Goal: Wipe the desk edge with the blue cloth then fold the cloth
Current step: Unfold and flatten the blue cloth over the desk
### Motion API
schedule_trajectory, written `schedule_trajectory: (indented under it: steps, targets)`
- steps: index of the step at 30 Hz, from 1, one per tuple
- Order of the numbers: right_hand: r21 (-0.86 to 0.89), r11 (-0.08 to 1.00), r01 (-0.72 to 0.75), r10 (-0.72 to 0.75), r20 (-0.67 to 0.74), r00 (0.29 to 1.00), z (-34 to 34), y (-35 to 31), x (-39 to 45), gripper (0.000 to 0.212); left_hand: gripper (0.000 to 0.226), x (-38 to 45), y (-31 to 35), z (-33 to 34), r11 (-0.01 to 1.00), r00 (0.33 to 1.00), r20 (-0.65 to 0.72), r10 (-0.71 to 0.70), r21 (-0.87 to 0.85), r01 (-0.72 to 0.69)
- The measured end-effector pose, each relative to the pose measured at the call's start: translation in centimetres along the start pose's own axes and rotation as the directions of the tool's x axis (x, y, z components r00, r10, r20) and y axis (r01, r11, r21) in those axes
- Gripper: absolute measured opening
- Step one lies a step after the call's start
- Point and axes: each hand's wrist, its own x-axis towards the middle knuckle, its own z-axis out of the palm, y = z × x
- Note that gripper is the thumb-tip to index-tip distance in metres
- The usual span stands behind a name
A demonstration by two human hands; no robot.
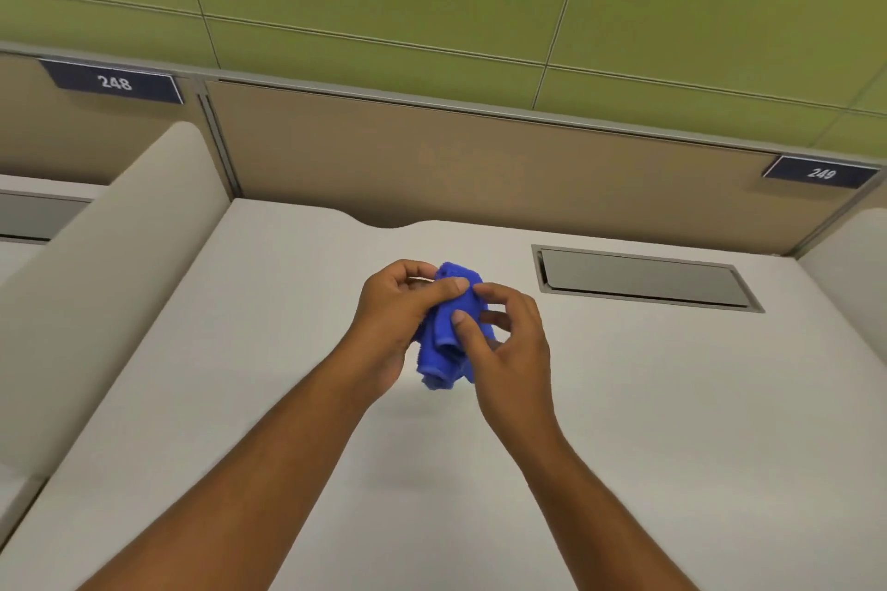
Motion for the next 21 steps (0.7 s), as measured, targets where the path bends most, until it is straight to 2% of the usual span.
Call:
schedule_trajectory:
  steps: [2, 5, 9, 14, 17, 19, 21]
  targets:
    - [0.007, 1.0, -0.007, 0.007, -0.019, 1.0, 0.2, -1.0, -1.0, 0.026, 0.03, -1.8, 0.4, -1.1, 0.998, 0.999, 0.047, -0.027, -0.052, 0.029]
    - [0.051, 0.996, -0.067, 0.069, -0.042, 0.997, 0.9, -2.2, -2.5, 0.021, 0.015, -4.5, 0.8, -2.6, 1.0, 0.996, 0.09, 0.017, 0.02, -0.019]
    - [0.196, 0.972, -0.13, 0.139, -0.033, 0.99, 1.9, -3.4, -4.8, 0.008, 0.03, -7.9, 1.2, -4.5, 0.995, 0.989, 0.139, 0.053, 0.078, -0.065]
    - [0.224, 0.966, -0.126, 0.133, -0.019, 0.991, 3.1, -4.7, -7.6, 0.02, 0.033, -10.8, 0.9, -6.5, 0.992, 0.969, 0.217, 0.116, 0.022, -0.123]
    - [0.256, 0.962, -0.099, 0.08, 0.085, 0.993, 3.7, -5.9, -9.4, 0.031, 0.035, -11.8, 0.6, -7.1, 0.969, 0.973, 0.105, 0.207, 0.112, -0.218]
    - [0.198, 0.979, -0.044, 0.015, 0.142, 0.99, 4.1, -6.3, -10.3, 0.024, 0.031, -12.3, 0.6, -7.4, 0.964, 0.969, -0.001, 0.247, 0.104, -0.245]
    - [0.122, 0.992, -0.018, -0.003, 0.17, 0.985, 4.4, -6.4, -10.8, 0.032, 0.03, -12.7, 0.7, -7.8, 0.961, 0.962, -0.064, 0.266, 0.091, -0.259]
